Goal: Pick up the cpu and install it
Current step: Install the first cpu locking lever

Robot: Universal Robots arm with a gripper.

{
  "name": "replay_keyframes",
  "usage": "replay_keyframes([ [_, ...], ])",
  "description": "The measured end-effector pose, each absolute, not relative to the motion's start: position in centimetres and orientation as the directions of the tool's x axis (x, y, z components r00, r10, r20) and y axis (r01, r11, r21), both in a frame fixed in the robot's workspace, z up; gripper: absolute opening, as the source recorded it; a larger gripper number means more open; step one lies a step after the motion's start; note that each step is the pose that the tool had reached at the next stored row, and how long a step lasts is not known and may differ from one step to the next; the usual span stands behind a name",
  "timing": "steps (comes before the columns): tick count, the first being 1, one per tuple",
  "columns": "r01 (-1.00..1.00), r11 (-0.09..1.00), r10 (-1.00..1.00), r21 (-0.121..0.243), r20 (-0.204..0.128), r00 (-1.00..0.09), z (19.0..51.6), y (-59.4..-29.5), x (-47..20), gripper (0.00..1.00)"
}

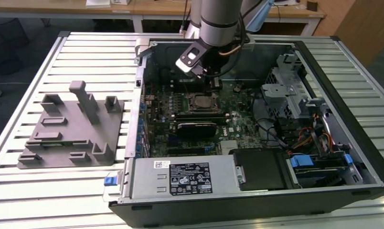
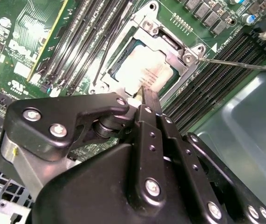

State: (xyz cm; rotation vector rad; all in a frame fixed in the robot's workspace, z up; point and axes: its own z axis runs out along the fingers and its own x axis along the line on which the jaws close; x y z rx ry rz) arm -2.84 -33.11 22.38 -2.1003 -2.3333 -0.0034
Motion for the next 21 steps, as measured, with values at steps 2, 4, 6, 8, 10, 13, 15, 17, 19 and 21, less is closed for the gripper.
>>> replay_keyframes([
  [2,0.994,0.105,0.994,0.000,0.003,-0.105,22.7,-33.1,-2.8,0.11],
  [4,0.994,0.105,0.994,0.000,0.003,-0.105,23.0,-33.1,-2.8,0.11],
  [6,0.994,0.105,0.994,0.000,0.003,-0.105,23.2,-33.1,-2.8,0.11],
  [8,0.994,0.105,0.994,0.000,0.003,-0.105,23.3,-33.1,-2.8,0.11],
  [10,0.994,0.105,0.994,0.000,0.003,-0.105,23.5,-33.1,-2.8,0.11],
  [13,0.994,0.105,0.994,0.000,0.003,-0.105,24.0,-33.1,-2.8,0.11],
  [15,0.994,0.105,0.994,0.000,0.003,-0.105,24.3,-33.1,-2.8,0.11],
  [17,0.994,0.105,0.994,0.000,0.003,-0.105,24.7,-33.1,-2.8,0.11],
  [19,0.994,0.105,0.994,0.000,0.003,-0.105,25.4,-33.1,-2.8,0.11],
  [21,0.994,0.105,0.994,0.000,0.003,-0.105,26.0,-33.1,-2.8,0.11],
])
